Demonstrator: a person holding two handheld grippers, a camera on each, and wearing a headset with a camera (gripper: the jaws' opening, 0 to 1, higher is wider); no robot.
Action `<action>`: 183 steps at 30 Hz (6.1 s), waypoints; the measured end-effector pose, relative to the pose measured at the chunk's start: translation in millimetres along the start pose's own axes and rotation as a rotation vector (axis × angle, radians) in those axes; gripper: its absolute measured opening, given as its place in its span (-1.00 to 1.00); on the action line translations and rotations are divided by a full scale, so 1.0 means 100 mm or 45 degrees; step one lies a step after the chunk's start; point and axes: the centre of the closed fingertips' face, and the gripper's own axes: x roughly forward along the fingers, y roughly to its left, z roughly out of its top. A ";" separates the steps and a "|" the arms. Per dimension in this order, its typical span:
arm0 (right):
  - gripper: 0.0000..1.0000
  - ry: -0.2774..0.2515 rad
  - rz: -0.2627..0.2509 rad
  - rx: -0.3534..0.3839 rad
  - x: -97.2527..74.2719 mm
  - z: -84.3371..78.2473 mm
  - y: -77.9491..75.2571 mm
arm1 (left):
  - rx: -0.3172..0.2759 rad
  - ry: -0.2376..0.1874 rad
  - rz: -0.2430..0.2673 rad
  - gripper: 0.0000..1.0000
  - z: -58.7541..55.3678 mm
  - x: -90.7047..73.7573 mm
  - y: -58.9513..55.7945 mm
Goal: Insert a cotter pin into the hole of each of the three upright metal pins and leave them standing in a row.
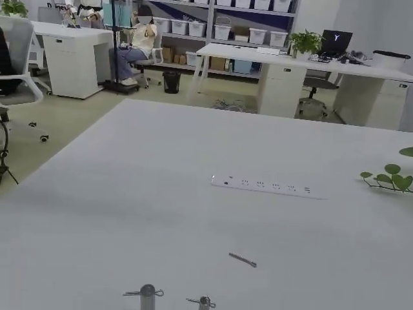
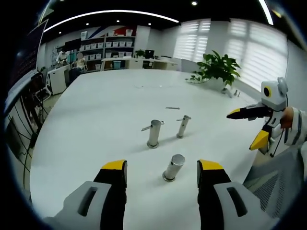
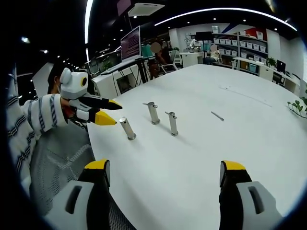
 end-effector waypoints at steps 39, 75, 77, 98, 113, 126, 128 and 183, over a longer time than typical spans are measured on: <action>0.68 0.182 -0.092 -0.171 0.23 0.47 -0.77 | -0.013 0.002 -0.132 0.97 -0.03 -0.25 -0.02; -0.20 0.618 0.050 -0.602 1.18 0.66 -1.39 | -0.050 0.109 -0.246 0.79 -0.32 -0.29 -0.22; -0.33 0.628 0.065 -0.590 1.22 0.64 -1.42 | -0.074 0.104 -0.252 0.79 -0.32 -0.29 -0.23; -0.80 0.703 0.109 -0.555 1.51 0.55 -1.52 | -0.137 0.100 -0.230 0.81 -0.37 -0.30 -0.20; -0.96 0.772 0.118 -0.614 1.58 0.58 -1.59 | -0.130 0.118 -0.235 0.81 -0.38 -0.29 -0.21; -1.00 0.863 0.126 -0.837 1.60 0.57 -1.55 | -0.124 0.123 -0.230 0.82 -0.39 -0.32 -0.26; -1.00 0.862 0.136 -0.864 1.60 0.57 -1.54 | -0.119 0.110 -0.215 0.80 -0.38 -0.32 -0.24; -1.00 0.280 0.070 -1.283 0.57 1.40 -0.62 | -0.158 -0.147 -0.197 0.45 0.38 -0.26 -0.17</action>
